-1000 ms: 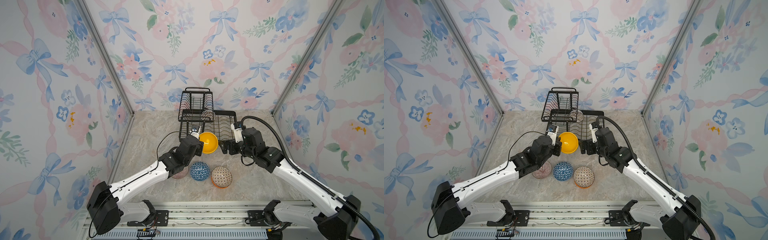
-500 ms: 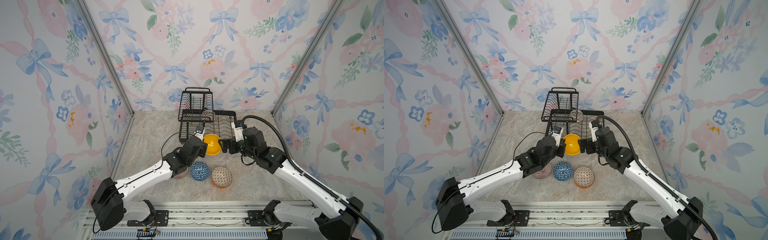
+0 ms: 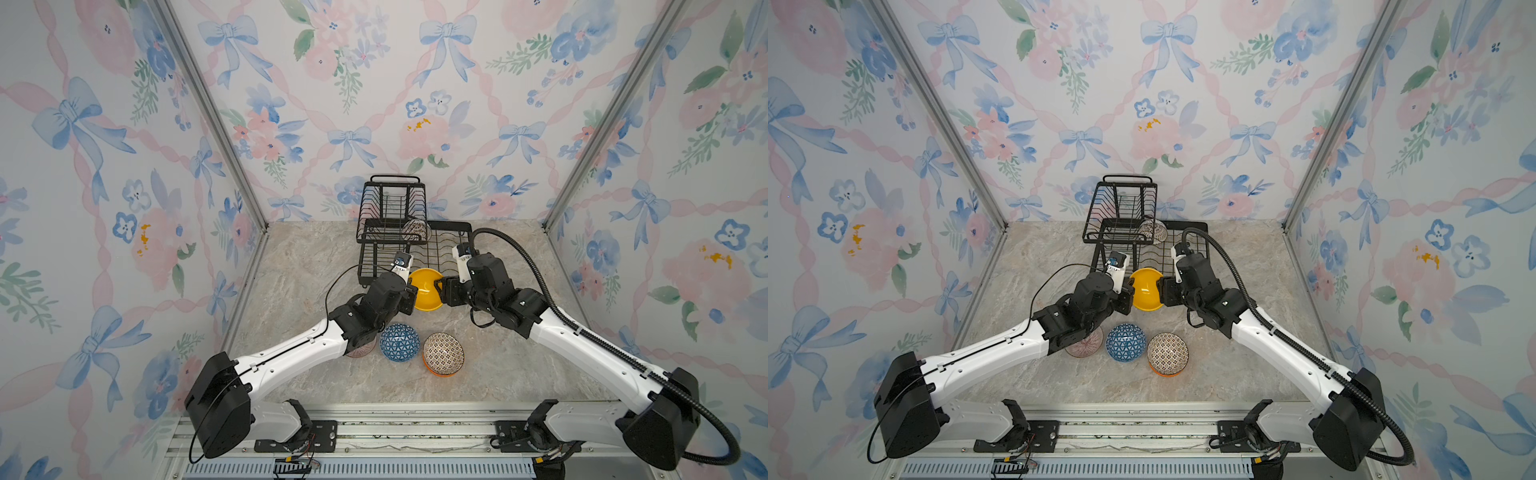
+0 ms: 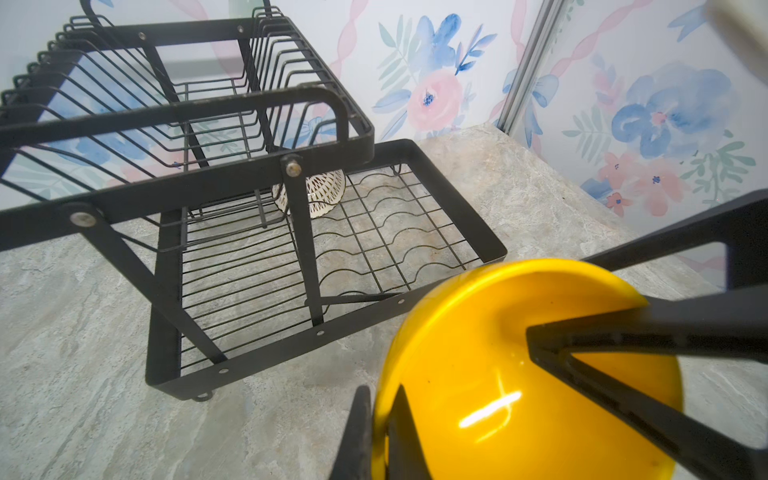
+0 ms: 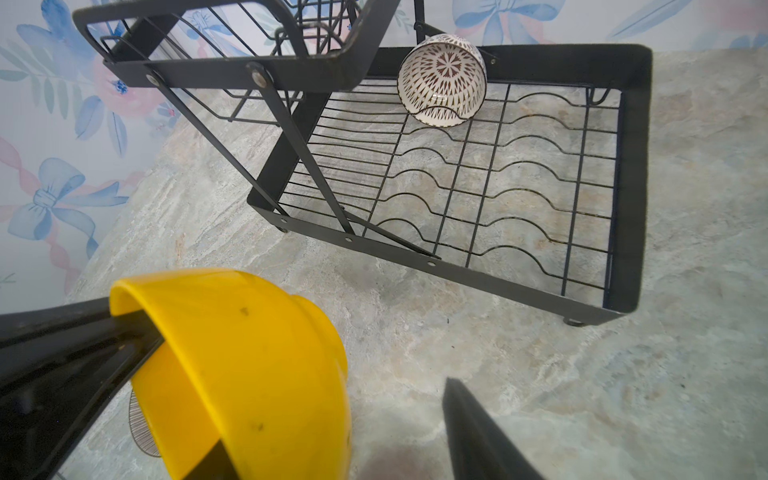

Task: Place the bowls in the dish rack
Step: 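Grasp the yellow bowl's rim with the right gripper while left gripper holds it, then carry the yellow bowl toward the rack with right gripper while left gripper releases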

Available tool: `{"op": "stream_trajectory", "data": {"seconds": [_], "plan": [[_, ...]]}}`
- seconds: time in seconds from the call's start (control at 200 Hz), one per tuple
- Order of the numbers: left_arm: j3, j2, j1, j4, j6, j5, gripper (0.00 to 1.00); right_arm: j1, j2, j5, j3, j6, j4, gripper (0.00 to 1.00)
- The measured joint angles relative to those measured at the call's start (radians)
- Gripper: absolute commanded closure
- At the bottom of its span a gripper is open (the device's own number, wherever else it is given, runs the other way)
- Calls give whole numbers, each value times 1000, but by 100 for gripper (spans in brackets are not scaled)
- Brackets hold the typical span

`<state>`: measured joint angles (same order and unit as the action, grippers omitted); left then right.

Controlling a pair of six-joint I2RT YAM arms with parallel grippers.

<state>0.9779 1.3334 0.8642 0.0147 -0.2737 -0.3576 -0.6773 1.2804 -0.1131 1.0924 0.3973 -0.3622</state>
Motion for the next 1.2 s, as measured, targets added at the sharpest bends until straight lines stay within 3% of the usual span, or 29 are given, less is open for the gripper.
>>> {"op": "stream_trajectory", "data": {"seconds": [0.275, 0.31, 0.6, 0.68, 0.725, 0.815, 0.975, 1.2], "plan": [[1, 13, 0, 26, 0, 26, 100, -19, 8, -12, 1, 3, -15, 91], [2, 8, 5, 42, -1, 34, 100, -18, 14, -36, 1, 3, -24, 100], [0, -3, 10, 70, 0, 76, 100, -18, 24, -79, -3, -1, -31, 100], [0, -4, 5, 64, -1, 93, 85, -18, 24, -80, -2, -13, -35, 100], [0, -5, 0, 58, 2, 109, 65, -16, 24, -77, -2, -27, -35, 100], [0, -7, -15, 39, -8, 135, 39, -8, 23, -54, 0, -63, -34, 100], [0, -27, -41, 5, -13, 158, 3, 22, 18, -32, 0, -129, -28, 100], [-40, -122, -77, -18, 4, 175, 2, 95, -48, -37, -15, -266, 5, 100]]}}
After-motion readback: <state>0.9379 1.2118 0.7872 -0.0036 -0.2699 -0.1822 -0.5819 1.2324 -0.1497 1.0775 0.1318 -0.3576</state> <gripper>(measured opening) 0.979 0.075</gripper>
